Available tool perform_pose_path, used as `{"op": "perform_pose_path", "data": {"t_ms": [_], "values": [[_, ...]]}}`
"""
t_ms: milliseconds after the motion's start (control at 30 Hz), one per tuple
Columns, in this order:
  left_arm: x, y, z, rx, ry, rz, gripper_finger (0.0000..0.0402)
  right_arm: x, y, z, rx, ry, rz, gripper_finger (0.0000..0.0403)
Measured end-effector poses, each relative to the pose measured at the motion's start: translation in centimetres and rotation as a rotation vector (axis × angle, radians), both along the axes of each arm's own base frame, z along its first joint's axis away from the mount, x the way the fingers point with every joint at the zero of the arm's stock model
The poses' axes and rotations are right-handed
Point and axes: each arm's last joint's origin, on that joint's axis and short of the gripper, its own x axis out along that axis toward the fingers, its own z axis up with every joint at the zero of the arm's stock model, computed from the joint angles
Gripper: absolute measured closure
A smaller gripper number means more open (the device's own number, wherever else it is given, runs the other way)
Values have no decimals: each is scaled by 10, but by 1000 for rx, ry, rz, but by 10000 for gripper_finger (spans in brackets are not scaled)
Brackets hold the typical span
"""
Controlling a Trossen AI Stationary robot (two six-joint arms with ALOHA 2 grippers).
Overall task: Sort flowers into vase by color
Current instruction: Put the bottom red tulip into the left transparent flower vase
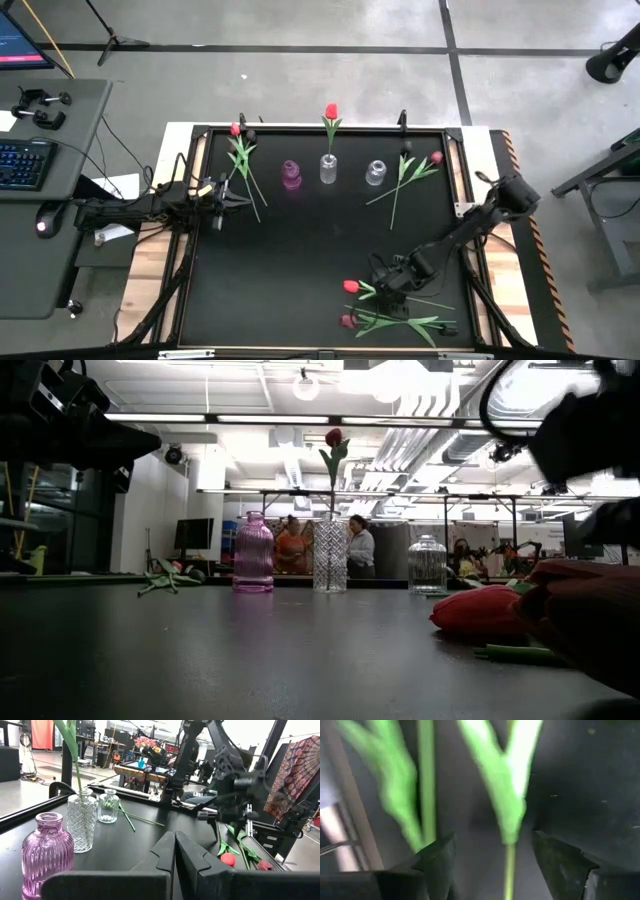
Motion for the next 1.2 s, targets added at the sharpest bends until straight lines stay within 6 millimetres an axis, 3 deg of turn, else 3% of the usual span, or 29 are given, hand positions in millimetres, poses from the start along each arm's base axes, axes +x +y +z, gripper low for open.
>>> {"op": "perform_pose_path", "data": {"t_ms": [200, 300, 400, 567, 667, 833, 933, 1033, 1200], "values": [[0, 0, 0, 0, 0, 0, 401, 3, 1, -11, -52, 12, -62, 154], [0, 0, 0, 0, 0, 0, 401, 2, 0, -12, -75, 11, -65, 177], [0, 0, 0, 0, 0, 0, 401, -1, -1, -13, -109, 30, -64, 239], [0, 0, 0, 0, 0, 0, 401, -5, -3, -15, -150, 53, -58, 381], [0, 0, 0, 0, 0, 0, 401, -4, -2, -13, -145, 64, -45, 386], [0, 0, 0, 0, 0, 0, 401, -1, -4, 11, -191, 69, 65, 399], [0, 0, 0, 0, 0, 0, 401, 10, -15, 47, -182, -35, 65, 401], [0, 0, 0, 0, 0, 0, 401, 12, -42, 71, -265, -99, 15, 401], [0, 0, 0, 0, 0, 0, 401, 26, -105, 105, -357, -384, -203, 402]]}}
